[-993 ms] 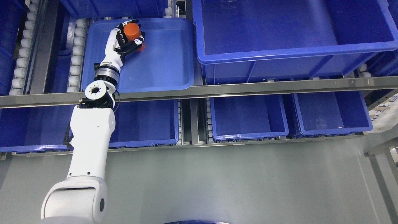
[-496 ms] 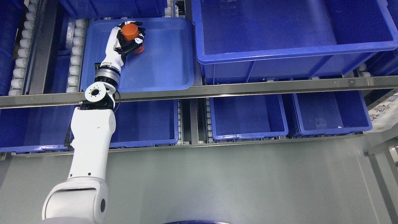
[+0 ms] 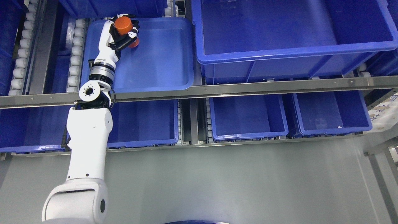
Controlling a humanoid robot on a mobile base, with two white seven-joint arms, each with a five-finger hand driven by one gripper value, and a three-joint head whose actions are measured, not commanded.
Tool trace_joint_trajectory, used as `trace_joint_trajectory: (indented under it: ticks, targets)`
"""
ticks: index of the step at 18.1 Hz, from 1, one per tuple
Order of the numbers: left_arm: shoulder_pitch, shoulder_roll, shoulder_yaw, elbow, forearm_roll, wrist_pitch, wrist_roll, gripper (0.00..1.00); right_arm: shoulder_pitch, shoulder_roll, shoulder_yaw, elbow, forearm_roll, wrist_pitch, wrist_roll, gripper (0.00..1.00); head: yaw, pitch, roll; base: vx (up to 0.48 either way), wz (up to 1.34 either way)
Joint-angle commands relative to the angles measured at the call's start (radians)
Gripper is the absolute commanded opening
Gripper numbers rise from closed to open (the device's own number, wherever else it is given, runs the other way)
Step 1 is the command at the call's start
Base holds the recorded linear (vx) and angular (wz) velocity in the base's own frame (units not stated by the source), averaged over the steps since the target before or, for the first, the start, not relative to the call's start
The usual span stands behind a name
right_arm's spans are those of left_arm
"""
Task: Grab orange capacitor from left shelf to right desk
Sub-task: 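Lift the orange container out of the bin with the left hand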
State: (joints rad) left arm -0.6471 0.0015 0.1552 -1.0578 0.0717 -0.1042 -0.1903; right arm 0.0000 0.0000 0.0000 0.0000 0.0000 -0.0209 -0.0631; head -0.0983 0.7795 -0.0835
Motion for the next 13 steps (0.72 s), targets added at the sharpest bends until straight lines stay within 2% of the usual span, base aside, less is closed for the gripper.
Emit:
trace_joint_trajectory:
  ticks: [1,8,10,13]
  targets:
    - [0.07,0.016,0.043,-0.301,0.046,0.023,0.0,0.0,0.003,-0.017,-0.017,-0.017,0.003,-0.001,0.0,1.0,0.0,0.0,0.0,0.0,0.0]
    - [0.236,0.016,0.0,-0.617,0.115,0.005,0.018,0.01,0.003,-0.017,-0.017,-0.017,0.003,-0.001,0.0,1.0,0.0,0.0,0.0,0.0,0.0]
    - [0.291,0.016,-0.014,-0.659,0.123,-0.021,0.018,0.01,0.003,-0.017,-0.017,-0.017,0.003,-0.001,0.0,1.0,0.0,0.0,0.0,0.0,0.0]
    - [0.357,0.016,-0.02,-0.66,0.125,-0.116,0.017,0.01,0.003,-0.017,-0.017,-0.017,0.003,-0.001,0.0,1.0,0.0,0.0,0.0,-0.02,0.0]
